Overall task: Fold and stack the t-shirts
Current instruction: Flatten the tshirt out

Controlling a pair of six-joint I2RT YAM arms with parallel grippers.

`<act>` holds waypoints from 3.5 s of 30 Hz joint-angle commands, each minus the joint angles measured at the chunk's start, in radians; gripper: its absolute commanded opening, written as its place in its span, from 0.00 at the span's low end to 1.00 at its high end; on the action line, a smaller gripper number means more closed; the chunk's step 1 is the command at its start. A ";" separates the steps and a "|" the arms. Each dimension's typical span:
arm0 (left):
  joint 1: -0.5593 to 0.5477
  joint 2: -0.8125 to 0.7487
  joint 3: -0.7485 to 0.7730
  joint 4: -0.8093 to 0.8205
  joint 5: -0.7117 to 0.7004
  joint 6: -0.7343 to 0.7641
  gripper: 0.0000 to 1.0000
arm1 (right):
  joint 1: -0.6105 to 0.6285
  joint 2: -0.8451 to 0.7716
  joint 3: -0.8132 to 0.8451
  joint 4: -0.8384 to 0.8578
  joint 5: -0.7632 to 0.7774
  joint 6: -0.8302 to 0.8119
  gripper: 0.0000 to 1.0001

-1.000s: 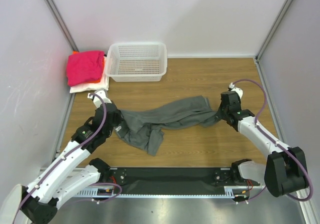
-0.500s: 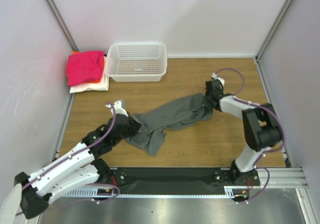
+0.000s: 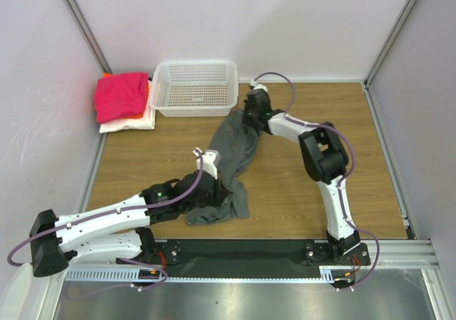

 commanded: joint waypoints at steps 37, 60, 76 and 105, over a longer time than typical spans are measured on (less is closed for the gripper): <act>0.480 0.550 0.373 0.275 -0.072 0.288 1.00 | -0.118 -1.258 -0.971 -0.323 -0.099 0.206 0.89; 0.540 1.008 0.697 0.338 -0.085 0.343 0.82 | 0.025 -1.406 -1.258 -0.282 -0.186 0.372 0.59; 0.548 1.026 0.668 0.335 -0.157 0.377 0.21 | 0.080 -1.243 -1.244 -0.163 -0.117 0.400 0.49; 0.573 0.391 0.110 0.252 -0.263 0.140 0.00 | -0.271 -0.990 -0.947 -0.097 -0.076 0.073 0.00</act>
